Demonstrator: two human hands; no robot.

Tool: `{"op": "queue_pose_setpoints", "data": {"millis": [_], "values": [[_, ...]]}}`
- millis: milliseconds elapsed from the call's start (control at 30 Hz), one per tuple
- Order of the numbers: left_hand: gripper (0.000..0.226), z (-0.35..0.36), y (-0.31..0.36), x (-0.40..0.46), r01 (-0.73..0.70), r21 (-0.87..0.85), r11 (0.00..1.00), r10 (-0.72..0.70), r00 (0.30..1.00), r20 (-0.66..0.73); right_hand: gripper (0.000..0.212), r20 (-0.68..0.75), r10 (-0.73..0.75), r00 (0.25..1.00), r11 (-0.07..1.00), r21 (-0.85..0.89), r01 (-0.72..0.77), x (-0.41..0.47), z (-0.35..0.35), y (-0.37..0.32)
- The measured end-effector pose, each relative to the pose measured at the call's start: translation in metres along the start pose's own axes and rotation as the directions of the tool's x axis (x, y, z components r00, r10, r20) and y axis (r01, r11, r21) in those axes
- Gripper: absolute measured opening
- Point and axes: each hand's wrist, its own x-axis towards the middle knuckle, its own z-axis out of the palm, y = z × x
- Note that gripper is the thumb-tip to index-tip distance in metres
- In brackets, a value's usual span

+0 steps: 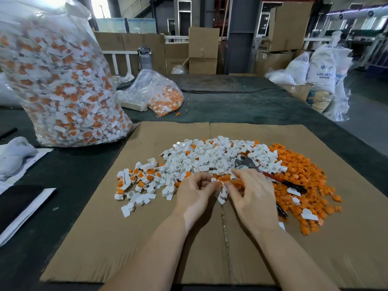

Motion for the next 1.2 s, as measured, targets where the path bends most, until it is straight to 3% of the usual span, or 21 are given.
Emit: {"op": "queue_pose_setpoints", "data": {"millis": [100,200,300,367,433,667,800,867,967,1200], "values": [[0.009,0.0,0.003,0.004,0.042,0.016,0.999,-0.042,0.999,-0.013,0.041,0.089,0.296,0.951,0.93,-0.254,-0.265,0.013,-0.009,0.013],[0.009,0.002,0.006,0.007,0.099,-0.054,0.994,-0.1,0.995,-0.007,0.056,0.245,0.573,0.782,0.762,-0.511,-0.399,0.029,-0.018,0.028],[0.006,0.005,0.007,0.009,0.128,-0.073,0.989,-0.128,0.992,0.003,0.06,0.401,0.672,0.623,0.719,-0.555,-0.418,0.042,-0.019,0.036],[0.004,0.006,0.007,0.01,0.129,-0.063,0.99,-0.13,0.992,-0.004,0.052,0.446,0.674,0.589,0.723,-0.564,-0.399,0.048,-0.02,0.037],[0.004,0.007,0.007,0.011,0.141,-0.071,0.988,-0.142,0.99,-0.02,0.039,0.448,0.656,0.607,0.732,-0.575,-0.366,0.05,-0.02,0.036],[0.007,0.007,0.011,0.013,0.172,-0.103,0.98,-0.176,0.984,-0.027,0.036,0.319,0.475,0.82,0.775,-0.593,-0.218,0.04,-0.024,0.029],[0.006,0.004,0.021,0.013,0.257,-0.335,0.906,-0.275,0.961,-0.008,0.029,0.355,0.358,0.864,0.855,-0.496,-0.151,0.045,-0.035,0.016],[0.009,0.001,0.025,0.015,0.283,-0.371,0.884,-0.304,0.953,0.002,0.025,0.441,0.314,0.841,0.933,-0.308,-0.187,0.047,-0.041,0.005],[0.004,-0.002,0.029,0.019,0.296,-0.414,0.861,-0.324,0.946,0.003,0.029,0.643,0.277,0.714,0.949,-0.064,-0.31,0.048,-0.05,-0.011],[0.005,-0.004,0.029,0.023,0.294,-0.421,0.858,-0.338,0.941,-0.032,0.026,0.806,0.253,0.535,0.885,0.031,-0.465,0.047,-0.059,-0.026]]}}
